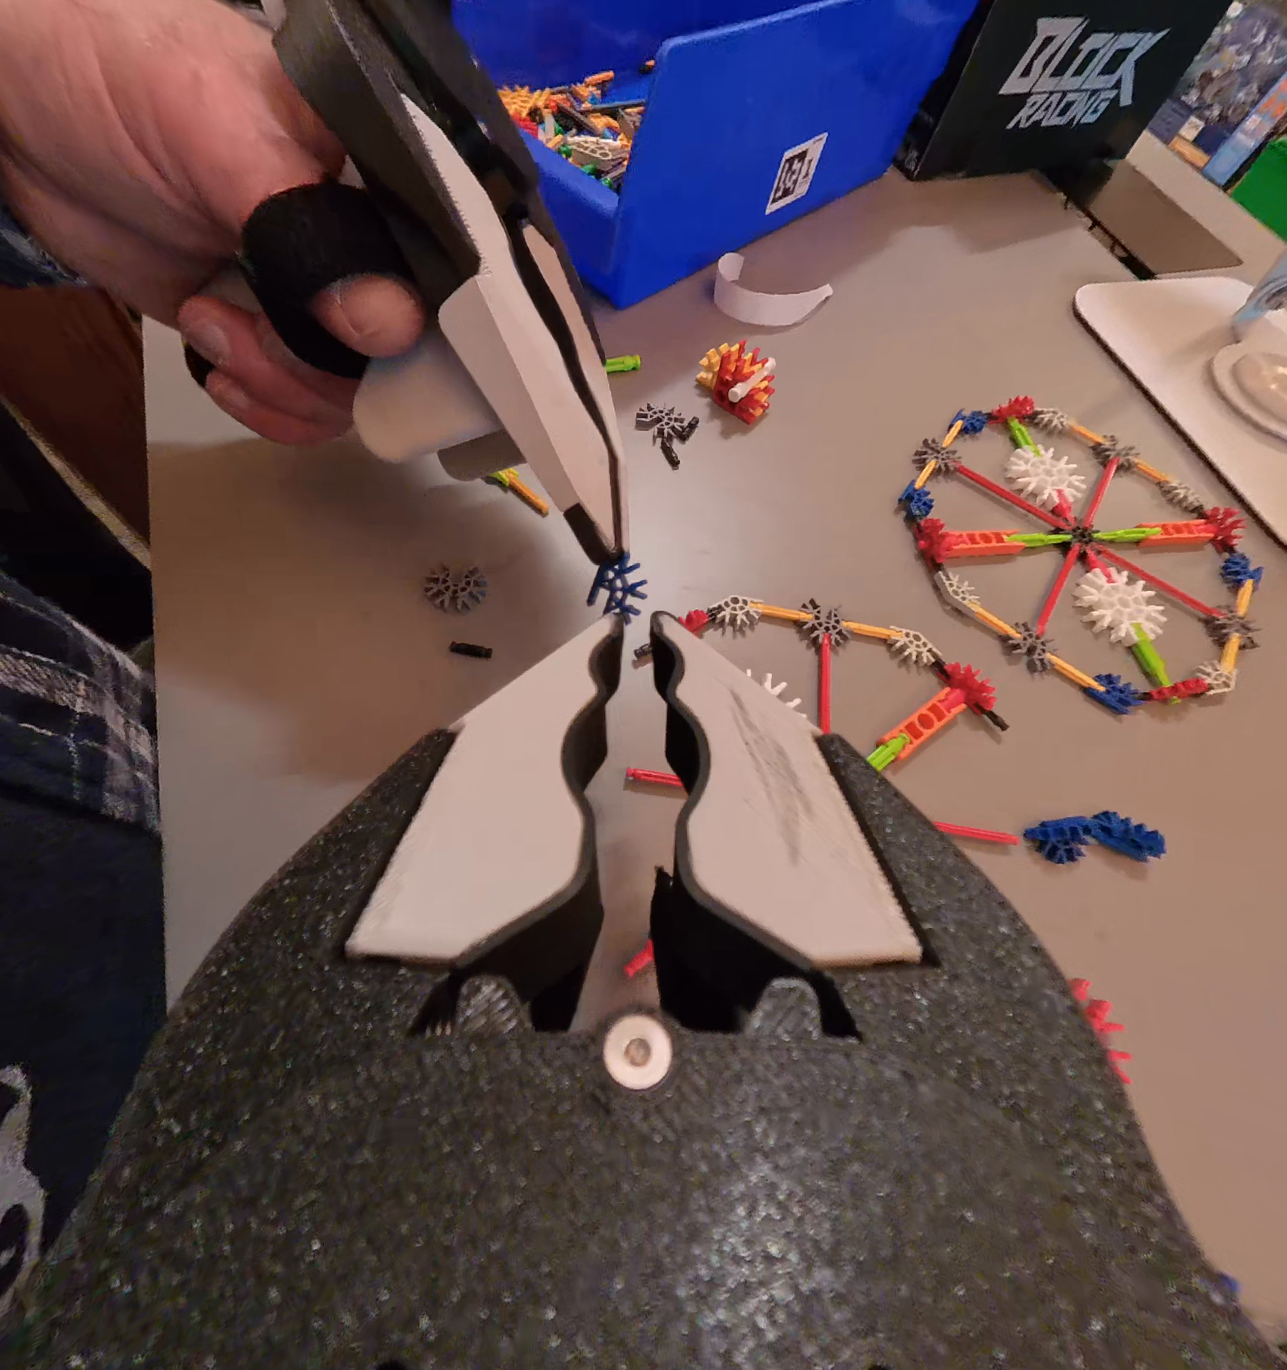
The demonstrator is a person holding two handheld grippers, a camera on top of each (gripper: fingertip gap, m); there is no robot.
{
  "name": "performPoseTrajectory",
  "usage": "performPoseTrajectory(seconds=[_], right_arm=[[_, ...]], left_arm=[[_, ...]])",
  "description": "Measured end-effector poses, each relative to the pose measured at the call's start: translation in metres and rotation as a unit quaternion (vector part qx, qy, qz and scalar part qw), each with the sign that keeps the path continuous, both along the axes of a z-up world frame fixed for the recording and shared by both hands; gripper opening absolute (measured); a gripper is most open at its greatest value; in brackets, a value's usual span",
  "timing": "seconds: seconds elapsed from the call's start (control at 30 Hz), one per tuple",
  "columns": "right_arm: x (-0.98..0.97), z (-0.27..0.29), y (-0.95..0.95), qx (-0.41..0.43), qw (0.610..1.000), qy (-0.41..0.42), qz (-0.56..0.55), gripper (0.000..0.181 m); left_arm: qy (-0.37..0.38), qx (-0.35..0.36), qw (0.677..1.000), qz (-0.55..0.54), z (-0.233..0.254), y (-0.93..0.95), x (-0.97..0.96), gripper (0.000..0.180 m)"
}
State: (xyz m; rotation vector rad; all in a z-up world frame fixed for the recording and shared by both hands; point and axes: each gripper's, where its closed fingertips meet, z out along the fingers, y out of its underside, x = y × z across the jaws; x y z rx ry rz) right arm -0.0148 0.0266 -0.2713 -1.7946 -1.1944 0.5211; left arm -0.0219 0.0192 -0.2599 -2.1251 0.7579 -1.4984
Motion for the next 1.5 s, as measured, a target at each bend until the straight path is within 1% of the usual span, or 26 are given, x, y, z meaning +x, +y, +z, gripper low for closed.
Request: performPoseTrajectory(seconds=[0.07, 0.17, 0.3, 0.33, 0.37, 0.5, 0.7, 0.87, 1.13, 1.5], right_arm=[[-0.001, -0.002, -0.001, -0.007, 1.000, -0.001, 0.002, 0.011], [-0.003, -0.002, -0.002, -0.005, 1.000, -0.005, 0.002, 0.026], [-0.005, -0.004, -0.001, 0.009, 1.000, -0.018, -0.008, 0.023], [-0.006, -0.004, 0.000, 0.011, 1.000, -0.018, -0.011, 0.020], [-0.005, -0.004, 0.000, 0.010, 1.000, -0.019, -0.016, 0.017], [-0.006, -0.007, -0.001, -0.003, 1.000, -0.018, -0.015, 0.016], [-0.008, -0.018, 0.003, -0.028, 0.999, -0.036, -0.013, 0.016], [-0.008, -0.038, 0.005, -0.060, 0.995, -0.075, -0.019, 0.016], [-0.015, -0.050, 0.001, -0.080, 0.993, -0.092, -0.007, 0.016], [-0.019, -0.036, 0.000, -0.091, 0.994, -0.054, -0.003, 0.016]], left_arm=[[-0.011, -0.010, 1.000, 0.004, 0.001, 0.000, 0.002, 0.002], [-0.019, -0.024, 0.999, 0.008, 0.000, -0.001, 0.005, 0.002], [-0.038, -0.047, 0.998, 0.012, 0.002, -0.002, 0.010, 0.001], [-0.043, -0.051, 0.998, 0.014, 0.002, -0.002, 0.011, 0.001], [-0.044, -0.054, 0.997, 0.016, 0.002, -0.002, 0.011, 0.001], [-0.038, -0.057, 0.997, 0.022, -0.002, -0.002, 0.009, 0.002], [0.007, -0.030, 0.998, 0.052, -0.011, 0.010, -0.009, 0.003], [0.060, 0.001, 0.997, 0.046, -0.023, 0.010, -0.019, 0.002], [0.112, 0.040, 0.993, 0.024, -0.037, 0.007, -0.020, 0.001], [0.104, 0.062, 0.993, 0.005, -0.029, 0.009, -0.020, 0.001]])
